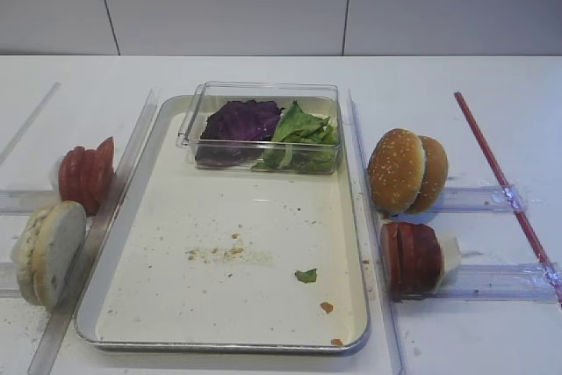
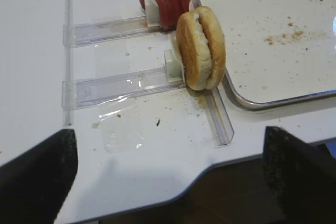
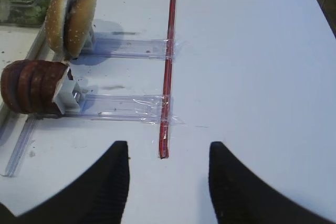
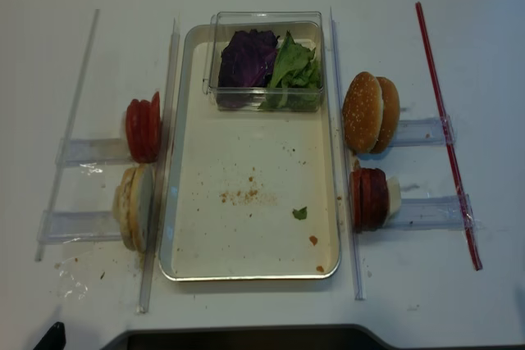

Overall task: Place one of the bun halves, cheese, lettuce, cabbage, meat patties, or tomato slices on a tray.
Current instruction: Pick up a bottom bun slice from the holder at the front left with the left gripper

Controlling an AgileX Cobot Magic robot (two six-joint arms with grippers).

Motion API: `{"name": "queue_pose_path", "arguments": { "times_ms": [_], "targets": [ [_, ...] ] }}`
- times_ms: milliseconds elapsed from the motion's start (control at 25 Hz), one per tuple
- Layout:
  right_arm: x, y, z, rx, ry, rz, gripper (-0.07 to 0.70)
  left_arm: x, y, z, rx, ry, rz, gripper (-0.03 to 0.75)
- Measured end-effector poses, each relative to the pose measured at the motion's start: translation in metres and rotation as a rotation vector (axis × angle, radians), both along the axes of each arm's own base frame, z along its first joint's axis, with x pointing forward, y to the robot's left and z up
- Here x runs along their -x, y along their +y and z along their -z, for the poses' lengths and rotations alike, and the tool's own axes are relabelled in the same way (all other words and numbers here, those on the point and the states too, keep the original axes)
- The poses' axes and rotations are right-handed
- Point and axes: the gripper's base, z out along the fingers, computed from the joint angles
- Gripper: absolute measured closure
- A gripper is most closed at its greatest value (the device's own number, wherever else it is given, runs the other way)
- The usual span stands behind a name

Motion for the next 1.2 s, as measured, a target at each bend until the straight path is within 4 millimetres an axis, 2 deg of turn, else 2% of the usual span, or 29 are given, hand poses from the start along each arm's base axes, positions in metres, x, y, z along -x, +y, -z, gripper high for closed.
{"name": "queue_pose_path", "arguments": {
  "times_ms": [1200],
  "targets": [
    [0.0,0.0,0.0,0.0,0.0,0.0,0.249,0.0004,-0.0024,0.0,0.024,0.004,0.016,0.053]
  ]
}}
